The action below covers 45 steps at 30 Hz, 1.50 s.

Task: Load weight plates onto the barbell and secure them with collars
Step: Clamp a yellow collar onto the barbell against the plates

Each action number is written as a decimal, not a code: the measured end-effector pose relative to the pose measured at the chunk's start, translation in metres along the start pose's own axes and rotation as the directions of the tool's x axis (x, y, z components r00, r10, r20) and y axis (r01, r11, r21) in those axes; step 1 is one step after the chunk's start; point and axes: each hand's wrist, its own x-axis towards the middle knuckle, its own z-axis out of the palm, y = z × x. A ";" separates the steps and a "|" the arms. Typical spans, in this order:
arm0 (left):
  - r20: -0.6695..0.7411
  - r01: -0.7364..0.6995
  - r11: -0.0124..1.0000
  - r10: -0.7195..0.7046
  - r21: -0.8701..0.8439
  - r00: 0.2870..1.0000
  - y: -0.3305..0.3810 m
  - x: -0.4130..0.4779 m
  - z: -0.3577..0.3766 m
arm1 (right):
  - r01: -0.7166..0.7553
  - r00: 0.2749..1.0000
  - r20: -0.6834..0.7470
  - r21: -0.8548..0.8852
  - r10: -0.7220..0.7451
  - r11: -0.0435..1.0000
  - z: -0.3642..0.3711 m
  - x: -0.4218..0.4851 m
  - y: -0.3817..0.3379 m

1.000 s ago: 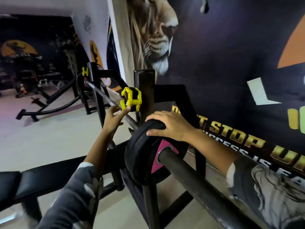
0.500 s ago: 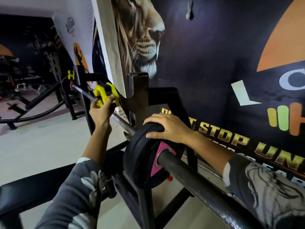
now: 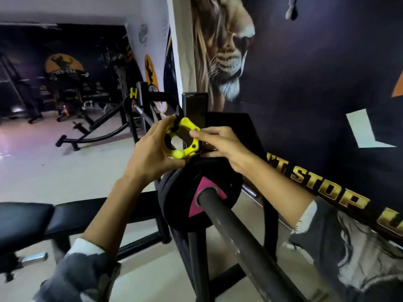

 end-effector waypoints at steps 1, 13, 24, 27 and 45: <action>0.000 -0.022 0.998 0.022 0.055 1.000 0.012 -0.006 0.002 | -0.006 1.000 0.013 0.018 0.006 1.000 -0.004 -0.007 -0.001; 0.031 0.353 0.595 -0.482 -0.723 0.876 0.123 -0.096 0.026 | 0.070 0.988 0.125 0.143 -0.088 0.987 -0.062 -0.105 0.004; 0.072 0.436 0.514 -0.583 -0.739 0.809 0.239 -0.208 0.026 | -0.022 0.995 0.096 0.166 0.006 0.986 -0.083 -0.264 0.017; 0.108 0.466 0.489 -0.595 -0.738 0.796 0.262 -0.245 0.032 | -0.010 0.996 0.091 0.153 -0.004 0.988 -0.084 -0.307 0.029; 0.142 0.484 0.514 -0.567 -0.708 0.811 0.282 -0.305 0.077 | 0.027 1.000 -0.012 0.216 -0.025 0.976 -0.093 -0.361 0.111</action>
